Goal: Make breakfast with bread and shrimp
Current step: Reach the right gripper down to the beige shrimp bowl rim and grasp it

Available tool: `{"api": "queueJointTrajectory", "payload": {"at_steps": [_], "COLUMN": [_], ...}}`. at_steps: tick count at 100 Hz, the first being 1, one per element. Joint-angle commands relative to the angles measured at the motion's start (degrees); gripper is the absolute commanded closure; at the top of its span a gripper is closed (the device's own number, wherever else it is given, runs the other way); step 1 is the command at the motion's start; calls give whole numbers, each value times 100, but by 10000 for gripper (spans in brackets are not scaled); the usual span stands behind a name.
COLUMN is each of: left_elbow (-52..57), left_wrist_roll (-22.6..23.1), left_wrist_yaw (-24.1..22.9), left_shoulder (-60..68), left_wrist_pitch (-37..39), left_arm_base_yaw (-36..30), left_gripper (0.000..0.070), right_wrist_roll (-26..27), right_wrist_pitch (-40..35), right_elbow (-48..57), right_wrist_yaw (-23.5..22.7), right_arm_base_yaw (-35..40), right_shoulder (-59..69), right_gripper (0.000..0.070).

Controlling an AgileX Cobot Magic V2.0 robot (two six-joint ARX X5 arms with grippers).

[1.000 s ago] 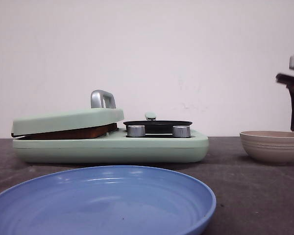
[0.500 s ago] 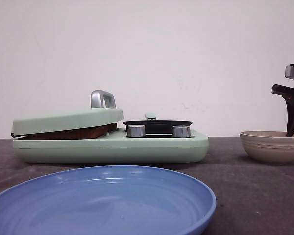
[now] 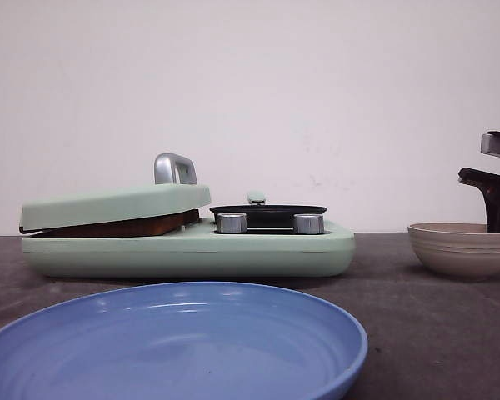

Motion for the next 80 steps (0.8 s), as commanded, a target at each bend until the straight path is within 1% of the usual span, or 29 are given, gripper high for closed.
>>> {"api": "queueJointTrajectory", "payload": {"at_steps": [1,5,56,60,66,70,80], "left_elbow": [13,13,13,13,13,13,13], "left_wrist_roll": [114,122,131,131,131,136,136], "left_wrist_yaw": [-17,-17,-17,-17,-17,-17,-17], "left_shoulder": [9,9,9,9,9,9,9], "left_wrist_pitch": [61,61,57,55,52,52,50], "left_arm_base_yaw": [-13,-13,2,2,2,2,2], "left_gripper": [683,683,678,676,676,676,676], "right_wrist_roll": [39,39,42,42,42,39,39], "right_wrist_pitch": [74,103,173,223,249,254,289], "right_elbow": [103,103,111,111,111,111,111], "right_wrist_yaw": [15,15,-109,-114,-114,-114,-116], "right_arm_base_yaw": [-15,-15,-17,-13,-11,-11,-13], "right_shoulder": [114,114,422,422,422,422,422], "right_gripper": [509,527,529,557,655,696,699]}}
